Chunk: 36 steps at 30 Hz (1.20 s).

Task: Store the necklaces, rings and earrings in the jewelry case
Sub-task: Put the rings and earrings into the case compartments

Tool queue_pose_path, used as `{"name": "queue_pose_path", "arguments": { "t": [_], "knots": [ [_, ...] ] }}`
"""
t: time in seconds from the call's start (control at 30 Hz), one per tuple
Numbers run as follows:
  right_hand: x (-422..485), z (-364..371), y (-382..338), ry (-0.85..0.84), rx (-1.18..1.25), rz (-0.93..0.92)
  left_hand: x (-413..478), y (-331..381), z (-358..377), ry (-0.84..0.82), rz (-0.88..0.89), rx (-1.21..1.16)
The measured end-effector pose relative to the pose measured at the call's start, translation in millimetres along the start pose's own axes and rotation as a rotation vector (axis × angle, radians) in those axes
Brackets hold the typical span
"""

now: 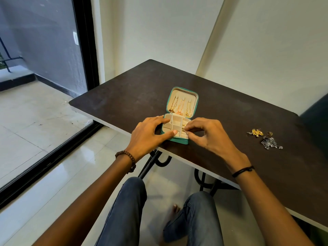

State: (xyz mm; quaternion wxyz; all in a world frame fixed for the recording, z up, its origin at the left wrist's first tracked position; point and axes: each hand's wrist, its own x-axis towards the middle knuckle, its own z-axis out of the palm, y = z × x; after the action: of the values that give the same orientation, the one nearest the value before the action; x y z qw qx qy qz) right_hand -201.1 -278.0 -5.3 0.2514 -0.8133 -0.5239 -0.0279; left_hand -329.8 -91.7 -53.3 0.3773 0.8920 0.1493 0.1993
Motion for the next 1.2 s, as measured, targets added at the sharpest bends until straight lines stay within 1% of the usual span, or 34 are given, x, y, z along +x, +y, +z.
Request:
{"name": "queue_pose_path", "arguments": {
  "t": [0.13, 0.3, 0.47, 0.8, 0.97, 1.2],
  "knots": [
    [2, -2, 2, -0.023, -0.016, -0.056, 1, -1, 1, 0.001, 0.007, 0.008],
    [-2, 0, 7, 0.040, -0.016, -0.094, 1, -3, 2, 0.007, 0.000, 0.015],
    [-4, 2, 6, 0.067, 0.057, -0.067, 1, -1, 1, 0.012, -0.001, 0.002],
    [3, -3, 0, -0.018, -0.024, -0.029, 0, 0, 1, 0.007, -0.003, 0.013],
    [-7, -1, 2, 0.070, 0.048, -0.016, 0, -1, 1, 0.006, -0.010, 0.015],
    [-12, 5, -1, 0.077, 0.019, 0.036, -1, 0, 1, 0.006, -0.024, 0.012]
  ]
}}
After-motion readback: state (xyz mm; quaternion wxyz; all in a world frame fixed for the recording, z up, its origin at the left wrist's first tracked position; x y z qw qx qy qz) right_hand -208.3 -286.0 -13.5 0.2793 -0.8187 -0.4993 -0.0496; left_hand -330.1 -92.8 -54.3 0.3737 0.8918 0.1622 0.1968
